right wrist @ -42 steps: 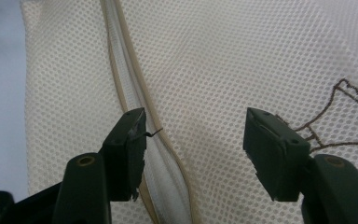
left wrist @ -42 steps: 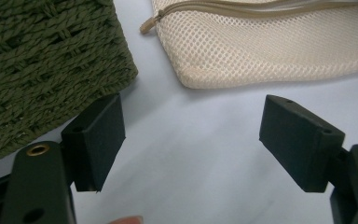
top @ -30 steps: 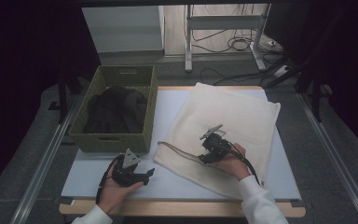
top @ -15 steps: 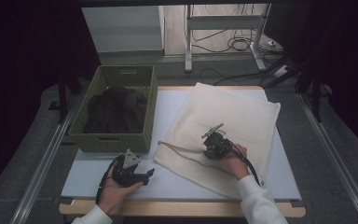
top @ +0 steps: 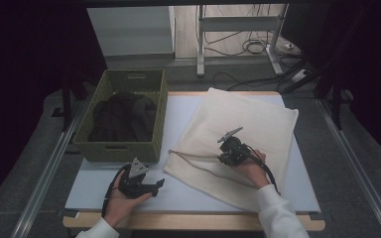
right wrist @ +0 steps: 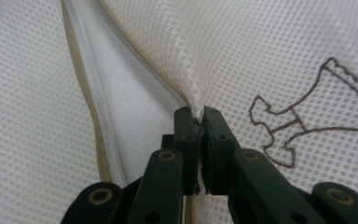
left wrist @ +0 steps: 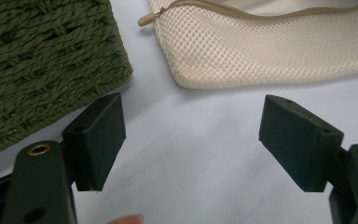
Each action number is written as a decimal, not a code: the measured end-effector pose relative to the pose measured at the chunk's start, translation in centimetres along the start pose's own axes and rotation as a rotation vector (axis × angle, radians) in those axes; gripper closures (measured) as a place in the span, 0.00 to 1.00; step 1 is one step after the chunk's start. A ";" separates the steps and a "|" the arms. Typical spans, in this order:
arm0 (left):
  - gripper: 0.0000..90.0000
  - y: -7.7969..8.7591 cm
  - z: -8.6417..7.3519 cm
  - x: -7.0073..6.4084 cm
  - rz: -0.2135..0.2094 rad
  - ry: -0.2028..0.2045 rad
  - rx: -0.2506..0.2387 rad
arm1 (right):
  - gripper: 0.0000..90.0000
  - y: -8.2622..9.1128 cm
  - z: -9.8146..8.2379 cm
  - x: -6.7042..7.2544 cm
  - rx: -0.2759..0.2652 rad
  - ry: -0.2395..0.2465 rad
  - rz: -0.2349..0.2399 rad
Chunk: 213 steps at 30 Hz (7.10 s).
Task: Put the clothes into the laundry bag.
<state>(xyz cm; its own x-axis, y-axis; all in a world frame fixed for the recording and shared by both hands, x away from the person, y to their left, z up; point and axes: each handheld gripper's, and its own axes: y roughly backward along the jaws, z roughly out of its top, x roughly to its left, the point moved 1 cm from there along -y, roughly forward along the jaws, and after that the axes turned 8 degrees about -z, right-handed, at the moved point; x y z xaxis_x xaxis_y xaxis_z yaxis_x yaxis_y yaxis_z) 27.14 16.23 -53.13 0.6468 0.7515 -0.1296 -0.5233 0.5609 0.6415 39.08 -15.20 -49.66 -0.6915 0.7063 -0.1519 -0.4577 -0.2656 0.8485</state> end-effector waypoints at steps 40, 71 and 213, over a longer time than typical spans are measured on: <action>0.25 -0.1 -0.2 0.3 0.016 0.039 -0.004 | 0.95 5.9 3.2 -3.7 -0.218 -0.051 0.059; 0.25 0.1 -0.3 0.3 0.020 0.034 -0.012 | 0.96 10.1 4.1 -6.1 -0.398 -0.120 0.042; 0.07 -3.4 17.4 20.1 0.284 0.648 -0.038 | 0.96 8.6 3.1 -6.3 -0.343 -0.127 0.015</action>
<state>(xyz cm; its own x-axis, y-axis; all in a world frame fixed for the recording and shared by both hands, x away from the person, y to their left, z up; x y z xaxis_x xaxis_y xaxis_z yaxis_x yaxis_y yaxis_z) 51.57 23.43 -44.79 0.0287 0.9192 -0.3927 -0.6493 0.3159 0.6919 41.27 -19.87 -39.82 -0.6345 0.7707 -0.0578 -0.6236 -0.4663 0.6275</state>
